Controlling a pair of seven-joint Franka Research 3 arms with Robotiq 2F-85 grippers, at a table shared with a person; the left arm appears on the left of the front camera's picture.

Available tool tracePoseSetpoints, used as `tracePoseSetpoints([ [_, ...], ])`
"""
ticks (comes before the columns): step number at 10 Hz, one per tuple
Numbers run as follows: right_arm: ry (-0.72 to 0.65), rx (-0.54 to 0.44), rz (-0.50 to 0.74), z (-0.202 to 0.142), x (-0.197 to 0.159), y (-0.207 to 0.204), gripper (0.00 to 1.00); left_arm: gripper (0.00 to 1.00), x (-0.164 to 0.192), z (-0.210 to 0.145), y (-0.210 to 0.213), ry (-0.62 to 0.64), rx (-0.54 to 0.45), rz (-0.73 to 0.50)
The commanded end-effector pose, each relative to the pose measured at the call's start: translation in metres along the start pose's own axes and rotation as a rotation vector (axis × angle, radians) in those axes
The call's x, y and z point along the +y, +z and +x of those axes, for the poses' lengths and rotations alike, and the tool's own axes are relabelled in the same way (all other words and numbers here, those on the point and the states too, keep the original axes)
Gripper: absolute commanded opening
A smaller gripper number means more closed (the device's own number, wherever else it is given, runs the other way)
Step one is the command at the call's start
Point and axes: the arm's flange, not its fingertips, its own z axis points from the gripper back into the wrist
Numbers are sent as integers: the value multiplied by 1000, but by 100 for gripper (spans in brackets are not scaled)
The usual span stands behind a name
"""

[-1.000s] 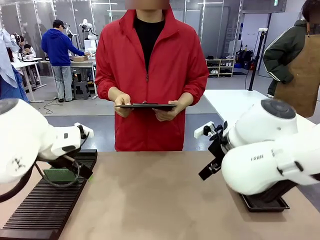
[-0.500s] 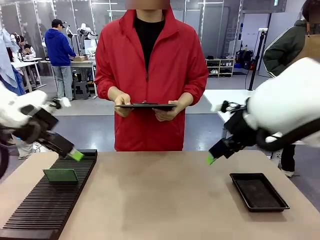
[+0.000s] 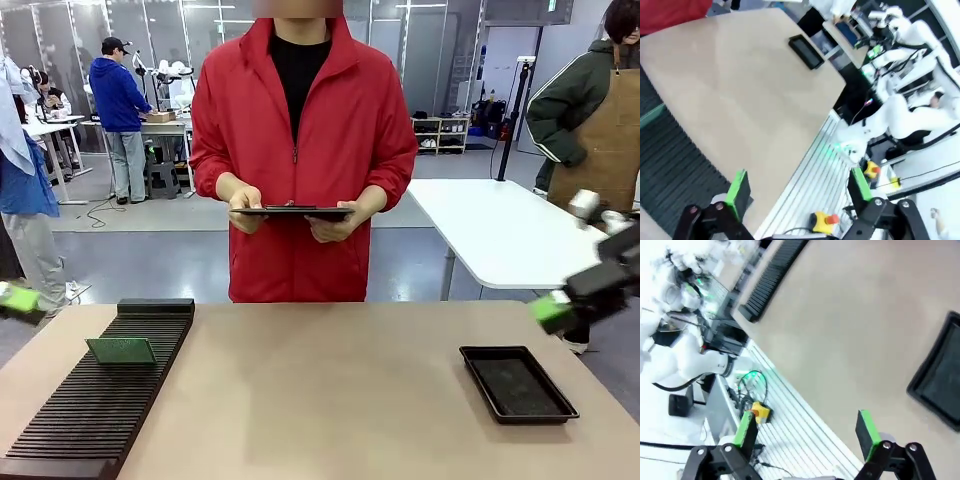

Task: Inspect the PCB.
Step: Pick up the Blank PCB and present it to the human.

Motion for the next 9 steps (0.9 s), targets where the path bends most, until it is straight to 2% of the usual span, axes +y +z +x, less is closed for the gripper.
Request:
tracePoseSetpoints([
  [1, -56, -109, 72, -46, -22, 29, 100, 100, 13, -49, 26, 93, -88, -75],
  [3, -90, -249, 136, -99, -41, 57, 100, 100, 30, -95, 67, 155, -153, -108],
  [4, -105, -292, 158, -123, -51, 63, 100, 100, 40, -115, 84, 237, -190, -150],
  [5, -91, -321, 171, -136, -56, 65, 100, 100, 48, -126, 90, 276, -175, -163],
  [7, -89, -363, 171, -151, -56, 70, 100, 100, 58, -143, 106, 356, -206, -159],
  [9, -109, -350, 169, -145, -59, 69, 100, 100, 52, -140, 108, 270, -252, -85],
])
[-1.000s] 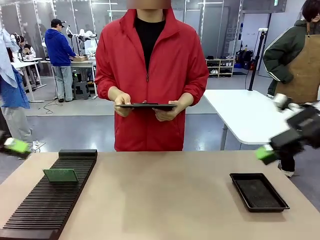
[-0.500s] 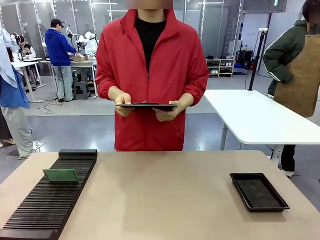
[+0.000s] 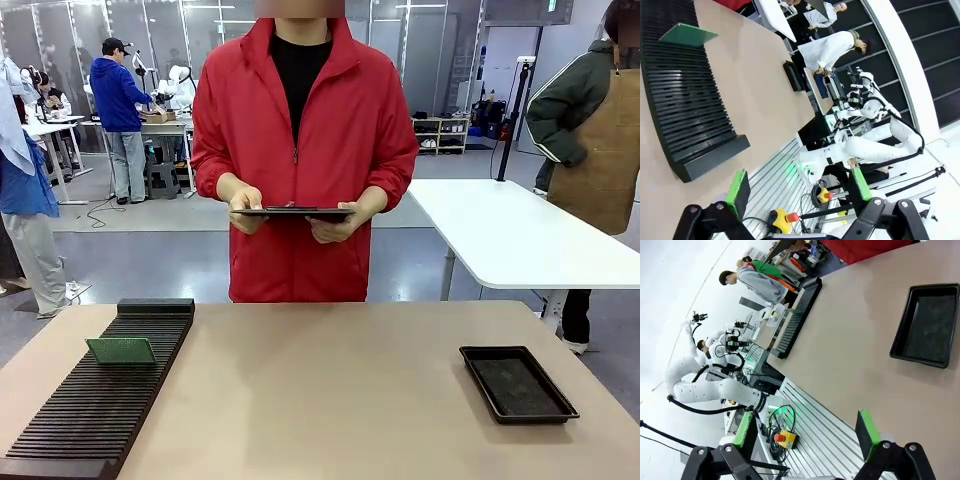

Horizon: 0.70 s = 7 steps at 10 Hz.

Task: Inspect the PCB.
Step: Pick up the Blank PCB and present it to the human.

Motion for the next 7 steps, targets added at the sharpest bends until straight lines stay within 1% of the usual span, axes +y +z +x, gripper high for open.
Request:
tracePoseSetpoints([
  [1, 6, -2, -1, -1, 2, 2, 100, 100, 1, -3, -4, 25, 9, -16],
  [4, 6, -2, -1, -1, 2, 2, 100, 100, 1, -3, -4, 25, 9, -16],
  [5, 6, -2, -1, -1, 2, 2, 100, 100, 3, -1, -2, 20, 11, 6],
  [6, 6, -2, -1, -1, 2, 2, 100, 100, -32, 5, -22, -149, 116, 145],
  [7, 6, -2, -1, -1, 2, 2, 100, 100, -66, 18, -44, -248, 190, 393],
])
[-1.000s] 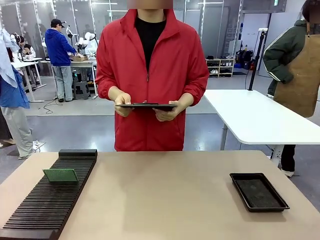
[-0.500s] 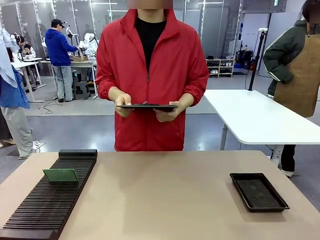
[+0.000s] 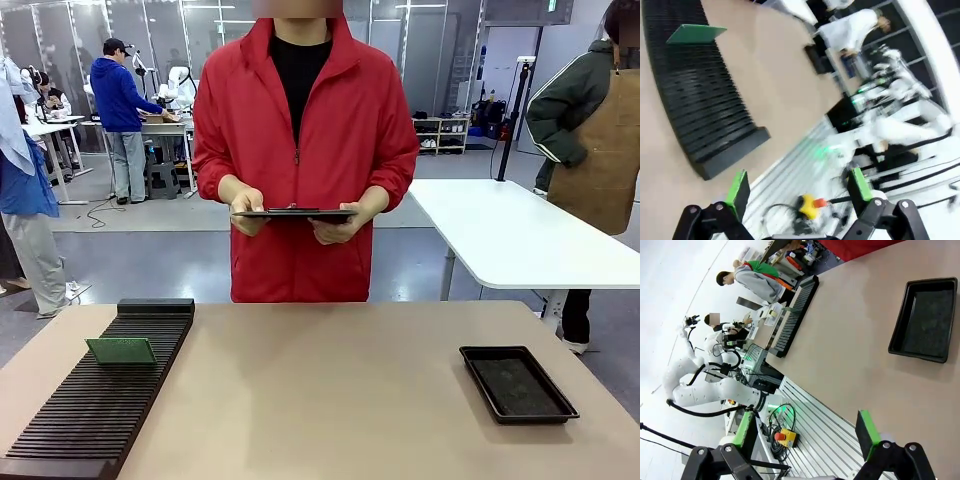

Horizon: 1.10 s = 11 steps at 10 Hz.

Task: Inspect the PCB.
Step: Pick up the Blank PCB and present it to the human.

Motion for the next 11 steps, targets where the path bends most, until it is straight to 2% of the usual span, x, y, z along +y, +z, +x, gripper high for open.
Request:
tracePoseSetpoints([
  [1, 24, -8, 13, 2, 0, 1, 100, 100, -66, 25, -36, -188, 150, 371],
  [2, 24, -8, 13, 2, 0, 1, 100, 100, -78, 45, -49, -209, 238, 511],
  [4, 24, -8, 13, 2, 0, 1, 100, 100, -85, 86, -90, -335, 403, 682],
  [5, 24, -8, 13, 2, 0, 1, 100, 100, -86, 102, -115, -409, 483, 784],
  [6, 24, -8, 13, 2, 0, 1, 100, 100, -85, 110, -144, -557, 584, 929],
  [8, 24, -8, 13, 2, 0, 1, 100, 100, -76, 109, -193, -808, 700, 988],
  [9, 24, -8, 13, 2, 0, 1, 100, 100, -68, 108, -204, -827, 696, 945],
  [10, 24, -8, 13, 2, 0, 1, 100, 100, -64, 106, -208, -828, 696, 969],
  [11, 24, -8, 13, 2, 0, 1, 100, 100, -66, 104, -207, -817, 648, 944],
])
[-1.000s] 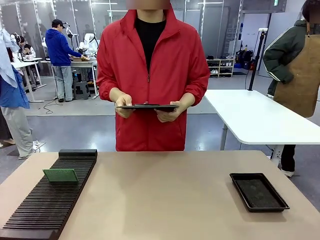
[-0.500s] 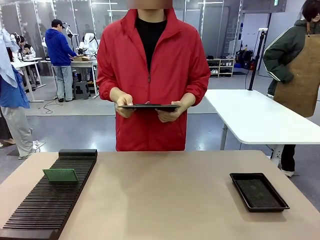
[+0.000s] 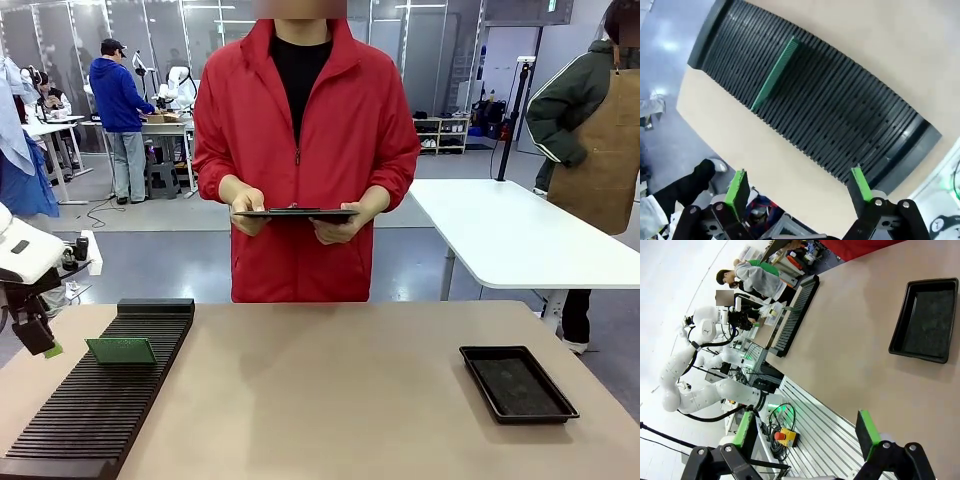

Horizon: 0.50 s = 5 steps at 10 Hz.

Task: Inspect the PCB.
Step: Pick up the Blank PCB and present it to the human.

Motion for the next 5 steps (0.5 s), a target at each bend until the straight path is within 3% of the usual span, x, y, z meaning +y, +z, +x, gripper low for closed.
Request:
tracePoseSetpoints([
  [1, 21, -11, 11, 1, 0, 2, 100, 100, -5, 0, 6, -7, 14, -12],
  [4, 21, -11, 11, 1, 0, 2, 100, 100, 0, 0, 0, -1, 1, -3],
  [5, 21, -11, 11, 1, 0, 2, 100, 100, -5, -4, -6, -122, -3, 32],
])
